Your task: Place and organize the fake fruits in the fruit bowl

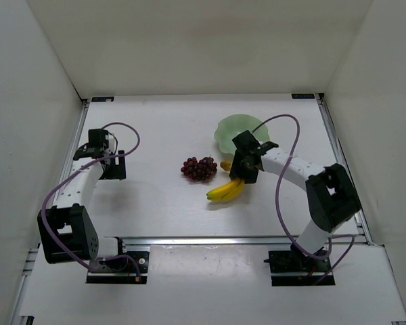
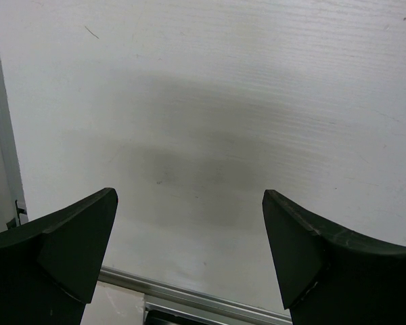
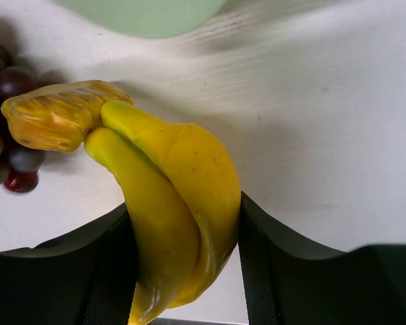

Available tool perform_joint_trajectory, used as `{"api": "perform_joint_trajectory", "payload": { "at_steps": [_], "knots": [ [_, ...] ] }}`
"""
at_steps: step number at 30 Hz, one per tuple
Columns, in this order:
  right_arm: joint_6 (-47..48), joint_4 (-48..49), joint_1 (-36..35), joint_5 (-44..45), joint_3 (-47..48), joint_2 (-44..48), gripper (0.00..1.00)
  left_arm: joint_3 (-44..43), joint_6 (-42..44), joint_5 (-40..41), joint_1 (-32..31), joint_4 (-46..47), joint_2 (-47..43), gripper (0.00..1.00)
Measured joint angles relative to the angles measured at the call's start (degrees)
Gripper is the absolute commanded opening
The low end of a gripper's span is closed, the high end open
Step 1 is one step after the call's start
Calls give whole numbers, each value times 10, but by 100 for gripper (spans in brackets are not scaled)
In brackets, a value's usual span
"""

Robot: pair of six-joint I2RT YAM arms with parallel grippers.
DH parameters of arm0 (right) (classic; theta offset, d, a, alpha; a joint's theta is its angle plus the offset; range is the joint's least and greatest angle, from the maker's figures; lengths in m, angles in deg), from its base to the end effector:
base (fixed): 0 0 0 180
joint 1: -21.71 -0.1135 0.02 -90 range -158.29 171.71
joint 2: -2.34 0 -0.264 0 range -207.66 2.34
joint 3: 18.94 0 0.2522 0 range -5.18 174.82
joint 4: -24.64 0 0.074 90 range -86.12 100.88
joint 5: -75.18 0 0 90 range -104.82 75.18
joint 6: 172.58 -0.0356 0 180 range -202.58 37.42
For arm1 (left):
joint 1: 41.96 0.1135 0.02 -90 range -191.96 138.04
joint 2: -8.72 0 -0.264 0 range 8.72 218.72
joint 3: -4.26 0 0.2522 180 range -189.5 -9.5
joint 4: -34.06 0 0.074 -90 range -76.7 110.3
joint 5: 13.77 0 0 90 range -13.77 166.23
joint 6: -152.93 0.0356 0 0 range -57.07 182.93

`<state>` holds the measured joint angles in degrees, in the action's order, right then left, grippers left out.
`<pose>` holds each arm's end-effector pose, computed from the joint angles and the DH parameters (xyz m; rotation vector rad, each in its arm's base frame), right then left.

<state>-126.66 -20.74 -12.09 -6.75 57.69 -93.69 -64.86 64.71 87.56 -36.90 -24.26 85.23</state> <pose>0.2788 0.1806 0.1934 0.2846 2.6883 0.2317 0.2517 0.0293 0.2385 -0.1356 2.7120 0.3037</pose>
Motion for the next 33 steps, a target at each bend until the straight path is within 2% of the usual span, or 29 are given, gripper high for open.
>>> {"api": "perform_joint_trajectory", "payload": {
  "at_steps": [4,6,9,12,15,18,21,22,23,25,26,29,33],
  "knots": [
    [26,-40,-7,40,6,76,11,3,2,0,0,0,0,100],
    [47,-59,-8,68,30,111,11,3,2,0,0,0,2,100],
    [99,-70,1,108,113,124,15,3,3,0,0,0,11,100],
    [139,-59,44,129,232,72,15,2,3,0,0,0,25,100],
    [160,-56,94,134,353,-35,15,1,7,0,-2,-3,28,100],
    [174,-59,128,128,437,-144,22,-8,19,0,-12,-6,28,100],
    [187,-72,141,116,464,-218,38,-19,37,0,-39,-5,28,100],
    [191,-81,142,111,464,-233,49,-24,45,0,-53,-7,28,100],
    [194,-91,142,107,464,-246,56,-31,52,0,-68,-9,29,100],
    [200,-104,141,99,464,-256,66,-52,64,-1,-99,-17,35,100],
    [204,-109,141,97,464,-257,78,-67,71,-1,-117,-19,43,100],
    [215,-111,140,93,468,-255,96,-125,86,-2,-174,-26,83,100],
    [228,-116,138,91,469,-252,99,-215,103,0,-257,-36,155,100]
  ]
}}
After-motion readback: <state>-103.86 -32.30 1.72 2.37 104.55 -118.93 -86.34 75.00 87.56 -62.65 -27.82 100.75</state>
